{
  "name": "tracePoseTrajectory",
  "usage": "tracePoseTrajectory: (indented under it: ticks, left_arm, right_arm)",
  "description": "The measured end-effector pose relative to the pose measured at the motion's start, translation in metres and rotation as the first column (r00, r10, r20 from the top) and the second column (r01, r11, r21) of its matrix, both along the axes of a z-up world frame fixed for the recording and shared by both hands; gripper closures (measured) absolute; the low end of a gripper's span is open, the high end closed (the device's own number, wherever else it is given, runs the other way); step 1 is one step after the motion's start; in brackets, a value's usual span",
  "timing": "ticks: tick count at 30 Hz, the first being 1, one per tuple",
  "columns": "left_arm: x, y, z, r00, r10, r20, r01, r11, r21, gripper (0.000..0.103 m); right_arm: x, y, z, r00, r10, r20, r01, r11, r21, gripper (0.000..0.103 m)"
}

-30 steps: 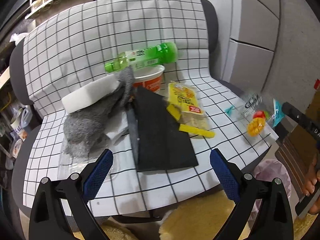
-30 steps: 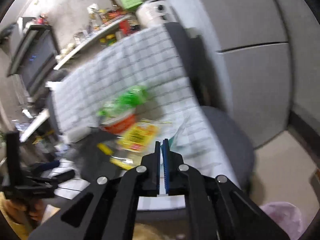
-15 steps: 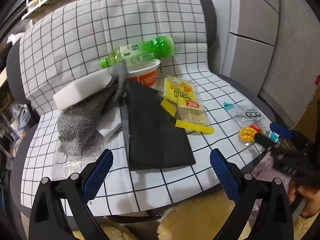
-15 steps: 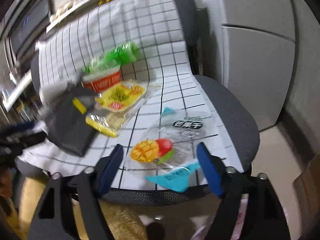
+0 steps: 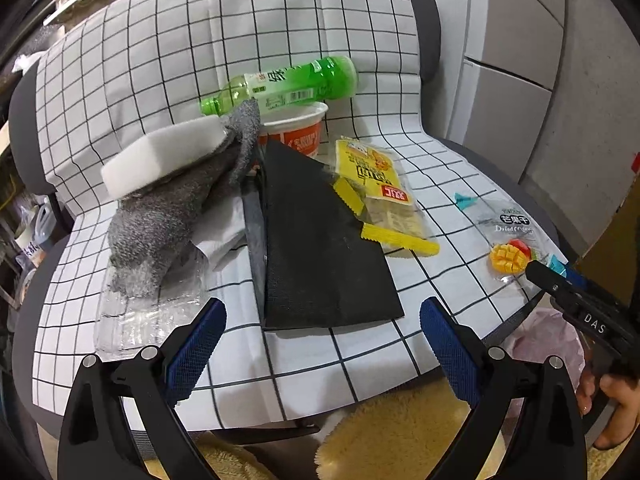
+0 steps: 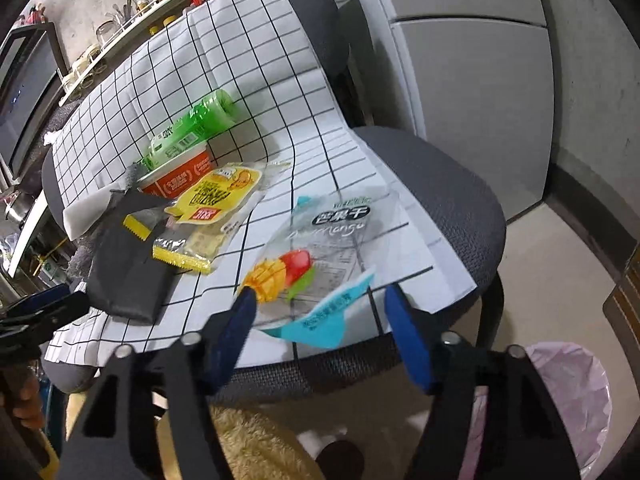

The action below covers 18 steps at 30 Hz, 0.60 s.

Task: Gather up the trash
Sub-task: 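Lift the mango bag with the right tool while the left tool approaches the yellow wrapper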

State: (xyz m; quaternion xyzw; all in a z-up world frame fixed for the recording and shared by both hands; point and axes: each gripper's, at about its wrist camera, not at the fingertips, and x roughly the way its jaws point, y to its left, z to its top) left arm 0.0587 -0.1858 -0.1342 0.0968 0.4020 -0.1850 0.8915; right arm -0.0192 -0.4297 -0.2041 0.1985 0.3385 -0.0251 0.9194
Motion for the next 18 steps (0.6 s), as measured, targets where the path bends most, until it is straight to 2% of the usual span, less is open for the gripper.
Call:
tracePoseTrajectory:
  ticks: [4, 6, 8, 9, 10, 11, 15, 18]
  left_arm:
    - [-0.001, -0.002, -0.001, 1.000, -0.011, 0.001, 0.011, 1.000, 0.005, 0.007]
    - [-0.001, -0.001, -0.001, 1.000, -0.007, 0.001, 0.007, 1.000, 0.001, 0.007]
    - [0.000, 0.000, 0.002, 1.000, -0.004, 0.006, 0.004, 1.000, 0.002, 0.007]
    - [0.001, 0.000, 0.004, 1.000, -0.002, 0.012, 0.002, 1.000, 0.003, 0.007]
    - [0.001, 0.000, 0.006, 1.000, -0.001, 0.017, 0.001, 1.000, 0.004, 0.007]
    - [0.002, 0.000, 0.008, 1.000, 0.001, 0.023, -0.001, 1.000, 0.004, 0.007]
    - [0.012, -0.002, 0.018, 0.999, 0.026, 0.047, -0.025, 1.000, -0.004, 0.008]
    - [0.024, -0.006, 0.023, 0.998, 0.049, 0.040, -0.047, 0.998, -0.046, 0.012]
  right_arm:
    - [0.011, 0.000, 0.000, 1.000, 0.011, 0.005, -0.011, 0.998, 0.055, 0.043]
    - [0.019, -0.003, 0.001, 1.000, 0.003, 0.015, -0.005, 0.995, 0.104, 0.048]
    - [0.024, -0.006, 0.004, 0.999, -0.002, 0.035, -0.004, 0.988, 0.156, 0.082]
    - [0.024, -0.006, 0.009, 0.998, -0.007, 0.056, -0.003, 0.986, 0.165, 0.090]
    - [0.023, -0.005, 0.016, 0.997, -0.011, 0.076, 0.000, 0.988, 0.153, 0.096]
    - [0.019, -0.001, 0.027, 0.994, -0.016, 0.108, 0.004, 0.994, 0.107, 0.098]
    - [0.003, 0.019, 0.066, 0.983, -0.004, 0.186, 0.029, 0.991, -0.131, 0.099]
    - [0.000, 0.023, 0.075, 0.981, 0.016, 0.192, 0.017, 0.986, -0.169, 0.099]
